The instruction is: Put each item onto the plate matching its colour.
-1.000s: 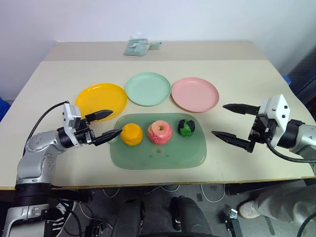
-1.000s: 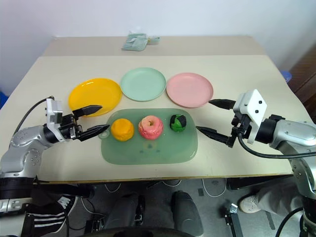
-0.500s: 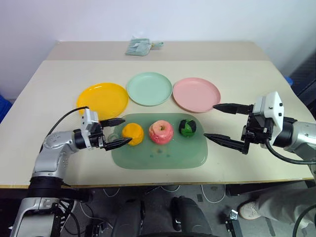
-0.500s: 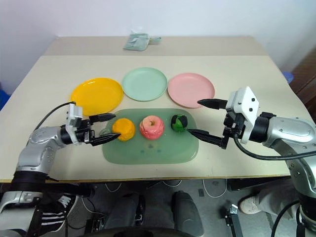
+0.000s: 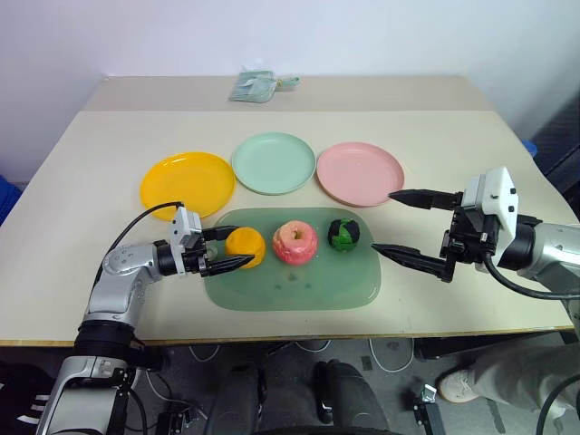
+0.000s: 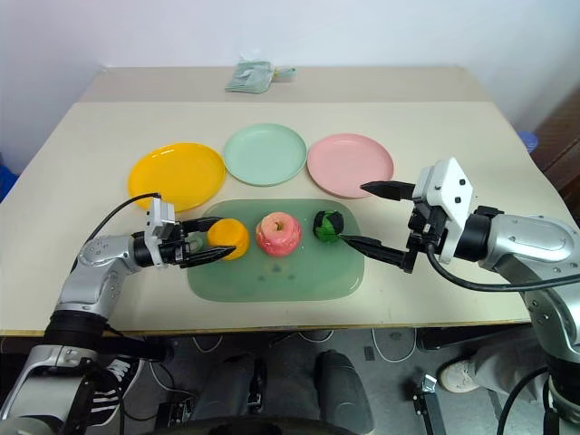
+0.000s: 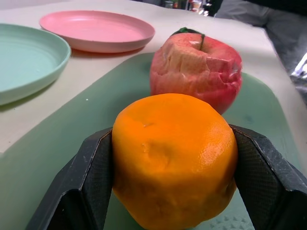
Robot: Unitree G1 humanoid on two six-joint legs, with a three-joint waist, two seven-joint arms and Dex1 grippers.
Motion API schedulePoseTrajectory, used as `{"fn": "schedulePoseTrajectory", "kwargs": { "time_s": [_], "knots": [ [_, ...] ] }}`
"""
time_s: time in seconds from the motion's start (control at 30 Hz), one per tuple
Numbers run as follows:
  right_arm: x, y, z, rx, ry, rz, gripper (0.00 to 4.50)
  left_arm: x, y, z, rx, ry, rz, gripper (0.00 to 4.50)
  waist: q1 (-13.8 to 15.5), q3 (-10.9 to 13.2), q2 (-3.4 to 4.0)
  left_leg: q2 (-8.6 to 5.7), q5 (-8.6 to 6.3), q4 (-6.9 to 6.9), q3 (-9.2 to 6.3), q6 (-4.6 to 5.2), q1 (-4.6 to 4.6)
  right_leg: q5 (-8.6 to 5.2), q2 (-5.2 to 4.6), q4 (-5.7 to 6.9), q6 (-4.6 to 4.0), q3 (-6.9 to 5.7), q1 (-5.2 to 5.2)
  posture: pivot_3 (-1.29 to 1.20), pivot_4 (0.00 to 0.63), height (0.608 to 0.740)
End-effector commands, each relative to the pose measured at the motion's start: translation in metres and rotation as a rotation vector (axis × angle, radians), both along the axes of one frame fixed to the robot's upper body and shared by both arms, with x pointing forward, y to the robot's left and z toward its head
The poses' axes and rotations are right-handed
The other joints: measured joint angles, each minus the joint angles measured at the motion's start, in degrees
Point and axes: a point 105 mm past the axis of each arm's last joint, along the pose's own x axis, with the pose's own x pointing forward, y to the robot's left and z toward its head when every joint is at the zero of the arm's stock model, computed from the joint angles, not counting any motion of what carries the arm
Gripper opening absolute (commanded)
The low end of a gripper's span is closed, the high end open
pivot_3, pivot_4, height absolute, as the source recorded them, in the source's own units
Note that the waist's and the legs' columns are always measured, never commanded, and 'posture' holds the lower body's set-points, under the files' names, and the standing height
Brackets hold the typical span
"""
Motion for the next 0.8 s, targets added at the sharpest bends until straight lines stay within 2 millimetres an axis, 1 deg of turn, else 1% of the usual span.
{"fn": "schedulePoseTrajectory", "kwargs": {
  "time_s": [0.03, 0.1, 0.13, 0.17, 0.2, 0.27, 0.37, 0.43, 0.5, 0.6, 0.67, 0.8],
  "knots": [
    [-0.004, 0.003, 0.008, 0.005, -0.044, 0.017, 4.50, 0.015, 0.009, 0.028, -0.082, -0.069, 0.090, 2.91, 0.1, 0.0, 0.00, 0.00, 0.00, 0.00, 0.00, 0.00, 0.00, 0.00, 0.00, 0.00, 0.00, 0.00, 0.00, 0.00, 0.150, 0.734],
    [-0.004, 0.002, 0.007, 0.007, -0.044, 0.015, 4.50, 0.027, 0.018, 0.049, -0.166, -0.088, 0.171, 2.91, 0.1, 0.0, -0.02, 0.00, 0.00, 0.01, -0.02, 0.00, -0.02, 0.01, 0.00, 0.00, 0.01, 0.00, 0.00, 0.00, 0.150, 0.734],
    [-0.004, 0.002, 0.007, 0.007, -0.044, 0.014, 4.50, 0.030, 0.021, 0.055, -0.192, -0.096, 0.196, 2.91, 0.1, 0.0, -0.03, 0.00, 0.00, 0.01, -0.03, 0.00, -0.02, 0.03, 0.00, 0.00, 0.05, -0.02, 0.00, 0.00, 0.150, 0.734],
    [-0.002, 0.002, 0.008, 0.016, -0.048, 0.010, 4.50, 0.040, 0.029, 0.064, -0.217, -0.120, 0.271, 2.91, 0.0, 0.0, -0.02, 0.00, 0.00, 0.01, -0.04, 0.00, -0.02, 0.05, 0.01, 0.00, 0.09, -0.02, 0.00, 0.00, 0.150, 0.734],
    [0.001, 0.002, 0.011, 0.028, -0.058, 0.002, 4.50, 0.049, 0.038, 0.071, -0.238, -0.130, 0.342, 2.91, 0.1, 0.0, -0.03, 0.00, 0.00, 0.01, -0.04, 0.00, -0.02, 0.07, 0.01, 0.00, 0.12, -0.02, 0.00, 0.00, 0.150, 0.734],
    [0.012, 0.000, 0.017, 0.064, -0.091, -0.047, 4.50, 0.064, 0.054, 0.077, -0.263, -0.124, 0.468, 2.91, -0.1, 0.0, -0.03, -0.01, 0.00, 0.01, -0.04, 0.00, -0.02, 0.11, 0.03, 0.00, 0.20, -0.03, 0.00, 0.00, 0.150, 0.734],
    [0.022, 0.001, 0.021, 0.099, -0.120, -0.081, 4.50, 0.075, 0.066, 0.074, -0.239, -0.128, 0.570, 2.91, -0.4, 0.0, -0.02, -0.02, -0.01, 0.00, -0.02, 0.01, 0.01, 0.12, 0.05, 0.01, 0.23, -0.02, 0.00, 0.00, 0.150, 0.734],
    [0.026, 0.003, 0.021, 0.104, -0.135, -0.097, 4.50, 0.082, 0.074, 0.076, -0.256, -0.137, 0.650, 2.91, -0.4, 0.0, -0.02, -0.02, -0.03, -0.02, -0.02, 0.05, 0.00, 0.12, 0.07, 0.02, 0.25, -0.03, 0.00, 0.00, 0.150, 0.734],
    [0.028, 0.005, 0.022, 0.114, -0.136, -0.102, 4.50, 0.087, 0.080, 0.069, -0.201, -0.157, 0.707, 2.91, -0.3, 0.0, -0.03, -0.01, -0.04, -0.03, -0.04, 0.07, -0.04, 0.11, 0.07, 0.02, 0.26, -0.04, -0.04, 0.00, 0.150, 0.734],
    [0.027, 0.009, 0.021, 0.116, -0.122, -0.086, 4.50, 0.092, 0.089, 0.061, -0.142, -0.178, 0.786, 2.91, -0.2, 0.0, -0.03, -0.03, -0.04, -0.02, -0.03, 0.07, -0.09, 0.11, 0.02, 0.02, 0.26, -0.05, -0.07, 0.00, 0.150, 0.734],
    [0.025, 0.010, 0.019, 0.111, -0.110, -0.074, 4.50, 0.094, 0.093, 0.060, -0.140, -0.190, 0.822, 2.91, 0.1, 0.0, -0.03, -0.04, -0.04, -0.01, -0.03, 0.07, -0.08, 0.12, 0.00, 0.02, 0.26, -0.05, -0.06, 0.00, 0.150, 0.734],
    [0.022, 0.012, 0.018, 0.111, -0.098, -0.067, 4.50, 0.095, 0.092, 0.052, -0.155, -0.153, 0.818, 2.91, 0.0, 0.0, -0.03, -0.05, -0.04, -0.01, -0.03, 0.07, -0.09, 0.12, -0.03, 0.02, 0.26, -0.06, -0.06, 0.00, 0.150, 0.734]
  ]
}}
